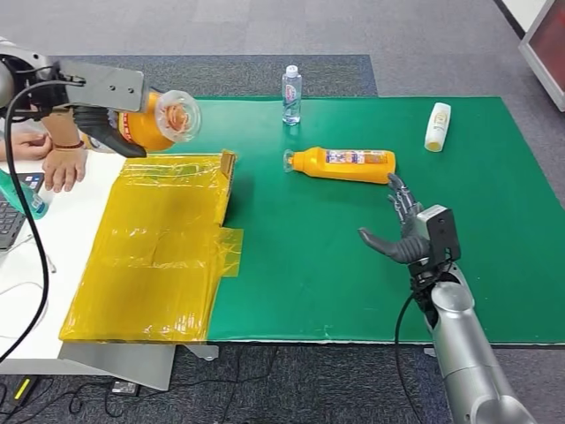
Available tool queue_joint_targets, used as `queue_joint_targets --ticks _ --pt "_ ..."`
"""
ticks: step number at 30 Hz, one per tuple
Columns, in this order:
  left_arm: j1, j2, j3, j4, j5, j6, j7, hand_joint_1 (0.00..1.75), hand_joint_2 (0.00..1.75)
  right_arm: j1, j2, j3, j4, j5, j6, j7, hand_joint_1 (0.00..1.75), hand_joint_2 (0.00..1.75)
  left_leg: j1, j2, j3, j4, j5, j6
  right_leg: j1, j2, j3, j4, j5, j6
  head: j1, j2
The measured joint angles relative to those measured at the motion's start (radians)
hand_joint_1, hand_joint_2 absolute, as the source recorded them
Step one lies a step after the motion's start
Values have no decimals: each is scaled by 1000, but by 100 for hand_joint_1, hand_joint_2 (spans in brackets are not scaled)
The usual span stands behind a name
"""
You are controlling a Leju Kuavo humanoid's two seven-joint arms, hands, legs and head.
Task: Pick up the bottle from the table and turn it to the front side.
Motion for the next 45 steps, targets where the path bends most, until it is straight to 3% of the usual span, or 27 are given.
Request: queue_joint_targets --ticks 4,7,9,15,19,28,35,42,45 --pt "-77 -46 -144 70 193 -152 129 175 175 -36 27 49 61 5 13 -12 0 175 0 0 0 0 0 0 0 0 0 0 0 0 0 0" --pt "-88 -50 -214 88 421 -266 341 175 175 -65 50 91 103 5 32 -18 0 175 0 1 1 0 0 -1 0 2 0 1 0 0 0 0" --pt "-81 -43 -242 89 514 -283 442 175 175 -82 63 117 126 4 34 -19 0 175 0 1 1 0 0 -1 0 2 0 1 -1 -1 0 0" --pt "-52 -4 -290 89 670 -313 550 175 175 -108 89 165 167 -2 52 -19 0 175 1 -1 0 0 1 -1 1 -1 0 3 -2 -2 0 0" --pt "-3 35 -312 89 649 -308 494 175 175 -126 110 197 184 -4 53 -16 0 175 1 -1 0 0 1 -1 1 -1 0 3 -2 -2 0 0" --pt "75 98 -330 90 461 -261 256 175 175 -129 120 250 207 -15 47 -12 0 175 1 -1 0 0 1 -1 1 -1 0 2 -2 -2 0 0" --pt "119 110 -334 108 256 -180 19 175 175 -126 121 278 215 -25 43 -6 0 175 0 -1 0 0 1 -1 1 -1 -1 2 -2 -2 0 0" --pt "148 110 -335 141 179 -146 -52 175 175 -122 121 296 216 -26 40 -2 0 175 0 -1 0 0 1 -1 1 -1 -1 2 -2 -2 0 0" --pt "160 105 -335 164 110 -80 -105 175 175 -118 121 300 216 -29 32 3 0 175 0 -1 0 0 1 -1 1 -1 -1 2 -2 -2 0 0"
